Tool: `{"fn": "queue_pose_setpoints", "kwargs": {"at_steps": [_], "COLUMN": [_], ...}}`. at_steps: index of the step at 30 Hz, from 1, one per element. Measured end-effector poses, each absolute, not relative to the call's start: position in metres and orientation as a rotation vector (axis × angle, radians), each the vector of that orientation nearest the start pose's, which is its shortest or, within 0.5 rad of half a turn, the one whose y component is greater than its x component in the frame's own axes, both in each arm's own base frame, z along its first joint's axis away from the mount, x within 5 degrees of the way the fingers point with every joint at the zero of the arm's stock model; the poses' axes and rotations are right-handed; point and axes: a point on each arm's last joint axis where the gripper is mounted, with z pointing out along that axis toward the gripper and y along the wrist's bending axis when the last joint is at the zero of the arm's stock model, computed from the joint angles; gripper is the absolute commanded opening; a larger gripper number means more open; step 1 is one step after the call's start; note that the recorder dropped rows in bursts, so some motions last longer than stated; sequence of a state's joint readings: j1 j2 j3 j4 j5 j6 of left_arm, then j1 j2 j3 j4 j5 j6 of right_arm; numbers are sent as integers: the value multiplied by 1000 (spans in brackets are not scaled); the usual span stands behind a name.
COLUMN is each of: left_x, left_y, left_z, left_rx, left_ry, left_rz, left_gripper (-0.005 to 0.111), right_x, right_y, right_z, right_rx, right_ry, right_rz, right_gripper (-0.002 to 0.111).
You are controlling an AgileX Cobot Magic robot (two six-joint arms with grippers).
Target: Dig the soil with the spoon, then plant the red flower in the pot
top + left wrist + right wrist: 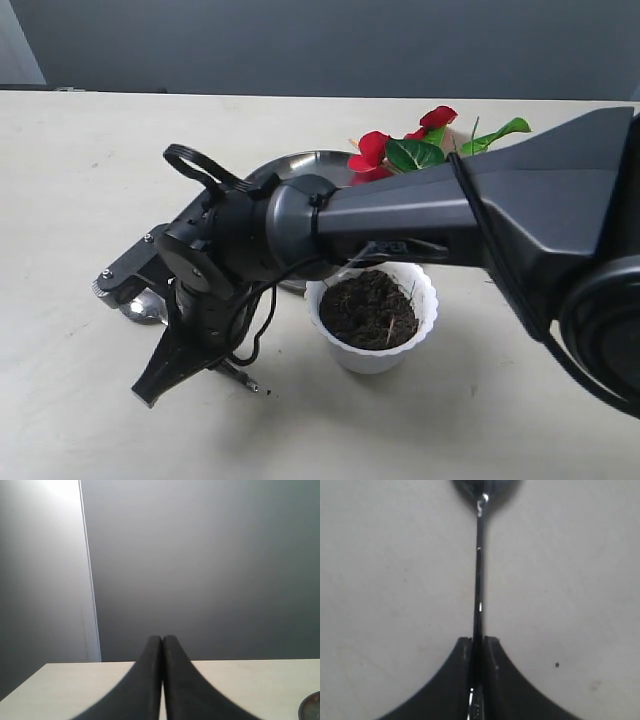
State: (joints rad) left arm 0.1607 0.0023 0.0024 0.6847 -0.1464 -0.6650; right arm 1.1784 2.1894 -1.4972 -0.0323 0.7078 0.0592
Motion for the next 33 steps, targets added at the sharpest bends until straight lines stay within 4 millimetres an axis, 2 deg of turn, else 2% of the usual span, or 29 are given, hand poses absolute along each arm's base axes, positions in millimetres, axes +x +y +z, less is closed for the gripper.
{"fn": "queue_pose_setpoints", "kwargs": {"at_steps": [4, 7, 9, 13, 17, 21, 29, 33], "left_x": [55, 55, 55, 55, 55, 55, 55, 55], "left_y": [1, 1, 1, 1, 1, 1, 1, 1], "left_z": [222, 222, 222, 222, 222, 222, 222, 222], "left_rx": [-23, -23, -23, -23, -23, -23, -23, -23], "left_ry": [1376, 1376, 1376, 1376, 1376, 1376, 1376, 1376], "left_rz": [83, 83, 83, 83, 83, 83, 83, 83], "left_gripper": [0, 0, 0, 0, 0, 0, 0, 0], "right_x": [168, 166, 165, 164, 166, 172, 187, 178], "right_y": [402, 401, 401, 400, 393, 374, 314, 279], "right_z": [120, 129, 145, 189, 224, 247, 275, 274], "right_rx": [-1592, -1606, -1602, -1548, -1542, -1626, -1679, -1687], "right_ry": [2452, 2447, 2414, 2308, 2180, 2077, 1977, 1977], "right_rz": [179, 207, 253, 352, 338, 106, -618, -752], "right_gripper": [-1, -1, -1, -1, -1, -1, -1, -1]}}
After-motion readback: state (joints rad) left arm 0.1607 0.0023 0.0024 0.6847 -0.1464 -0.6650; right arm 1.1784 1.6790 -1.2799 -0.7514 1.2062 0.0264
